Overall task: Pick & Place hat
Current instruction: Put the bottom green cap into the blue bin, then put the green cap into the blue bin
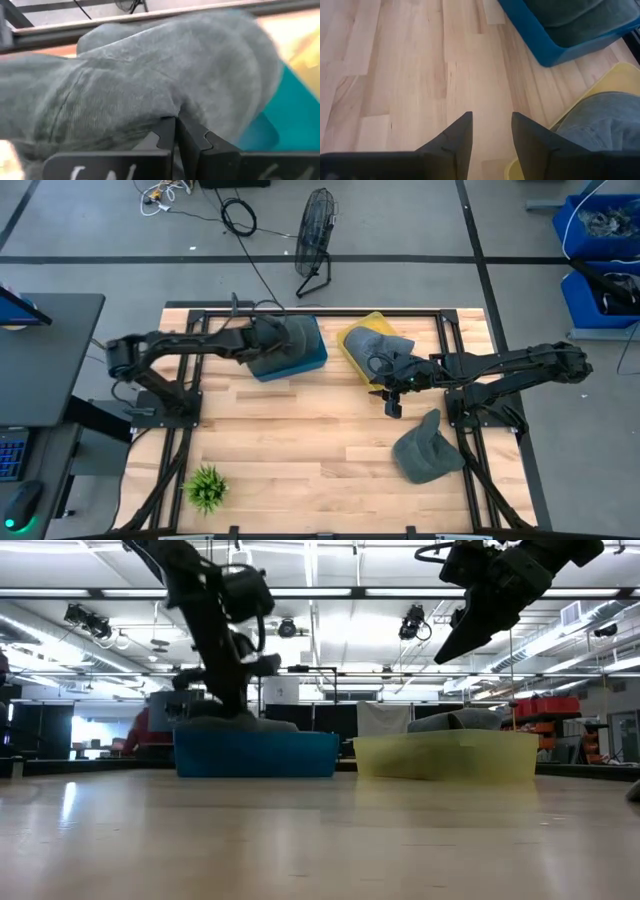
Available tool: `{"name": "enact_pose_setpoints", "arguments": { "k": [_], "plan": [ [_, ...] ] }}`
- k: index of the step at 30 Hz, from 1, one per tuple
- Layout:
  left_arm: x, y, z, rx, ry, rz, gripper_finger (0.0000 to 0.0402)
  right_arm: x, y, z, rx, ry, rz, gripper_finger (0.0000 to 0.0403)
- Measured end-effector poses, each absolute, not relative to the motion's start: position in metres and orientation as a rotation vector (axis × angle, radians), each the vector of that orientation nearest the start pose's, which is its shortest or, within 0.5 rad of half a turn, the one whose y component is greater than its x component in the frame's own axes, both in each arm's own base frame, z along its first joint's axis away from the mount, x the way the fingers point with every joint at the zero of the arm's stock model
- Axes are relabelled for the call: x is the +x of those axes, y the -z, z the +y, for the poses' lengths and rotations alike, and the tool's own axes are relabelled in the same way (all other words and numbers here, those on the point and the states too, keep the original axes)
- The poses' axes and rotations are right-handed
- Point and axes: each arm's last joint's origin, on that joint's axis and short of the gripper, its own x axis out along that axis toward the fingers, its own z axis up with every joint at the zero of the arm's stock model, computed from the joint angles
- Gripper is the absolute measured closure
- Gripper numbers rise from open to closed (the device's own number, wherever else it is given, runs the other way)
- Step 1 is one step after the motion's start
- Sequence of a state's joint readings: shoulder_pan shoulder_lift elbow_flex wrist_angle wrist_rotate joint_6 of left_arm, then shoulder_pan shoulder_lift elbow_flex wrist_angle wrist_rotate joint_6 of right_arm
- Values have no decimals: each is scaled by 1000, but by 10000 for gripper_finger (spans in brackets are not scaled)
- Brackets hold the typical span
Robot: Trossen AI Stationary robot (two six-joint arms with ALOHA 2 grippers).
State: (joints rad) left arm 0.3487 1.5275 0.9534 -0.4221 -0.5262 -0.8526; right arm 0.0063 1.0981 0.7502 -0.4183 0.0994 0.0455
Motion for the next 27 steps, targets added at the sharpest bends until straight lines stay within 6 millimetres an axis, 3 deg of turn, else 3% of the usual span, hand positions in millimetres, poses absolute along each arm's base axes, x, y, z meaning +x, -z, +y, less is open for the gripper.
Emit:
{"name": "enact_pose_setpoints", "arguments": {
  "k": [7,12,18,27],
  "plan": [
    [288,-166,120,-625,-1201,732,386,220,-244,-1,46,122,762,263],
    [290,-159,120,-606,-1151,796,374,220,-244,-1,49,123,765,263],
    [291,-183,116,-565,-1010,824,319,218,-242,-1,41,122,798,263],
    [281,-236,107,-510,-924,688,261,217,-242,-4,-18,195,799,263]
  ]
}}
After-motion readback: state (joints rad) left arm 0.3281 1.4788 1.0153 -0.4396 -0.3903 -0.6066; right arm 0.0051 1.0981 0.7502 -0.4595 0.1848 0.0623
